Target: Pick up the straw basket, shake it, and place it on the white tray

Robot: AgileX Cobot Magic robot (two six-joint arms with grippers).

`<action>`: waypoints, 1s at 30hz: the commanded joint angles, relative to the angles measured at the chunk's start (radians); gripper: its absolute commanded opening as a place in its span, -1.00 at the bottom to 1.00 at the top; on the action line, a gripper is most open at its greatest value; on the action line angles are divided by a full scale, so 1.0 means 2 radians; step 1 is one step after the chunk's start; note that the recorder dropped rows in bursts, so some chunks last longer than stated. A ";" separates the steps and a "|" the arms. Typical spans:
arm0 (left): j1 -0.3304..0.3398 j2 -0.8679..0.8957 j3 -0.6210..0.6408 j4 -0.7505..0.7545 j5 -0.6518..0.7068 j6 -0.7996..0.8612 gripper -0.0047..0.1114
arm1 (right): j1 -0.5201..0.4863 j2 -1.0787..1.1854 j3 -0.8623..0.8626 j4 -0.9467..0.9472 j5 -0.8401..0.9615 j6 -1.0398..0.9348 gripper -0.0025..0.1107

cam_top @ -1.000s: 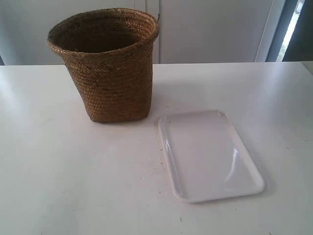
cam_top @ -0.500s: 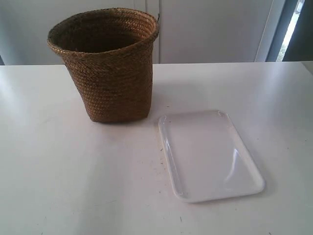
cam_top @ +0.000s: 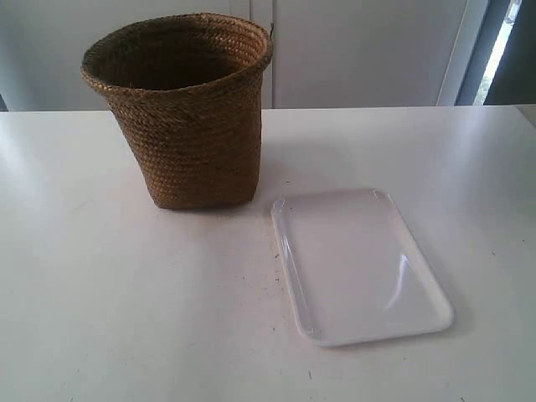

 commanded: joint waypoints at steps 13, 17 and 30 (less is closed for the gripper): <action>0.001 0.056 -0.043 -0.029 0.035 -0.042 -0.59 | 0.006 0.049 -0.023 0.158 0.018 -0.095 -0.26; 0.001 0.062 -0.043 -0.041 0.037 -0.040 -0.08 | 0.017 0.066 -0.023 0.158 0.019 -0.125 0.04; 0.001 0.097 -0.043 -0.060 0.044 -0.039 0.29 | 0.029 0.121 -0.023 0.199 -0.014 -0.129 0.11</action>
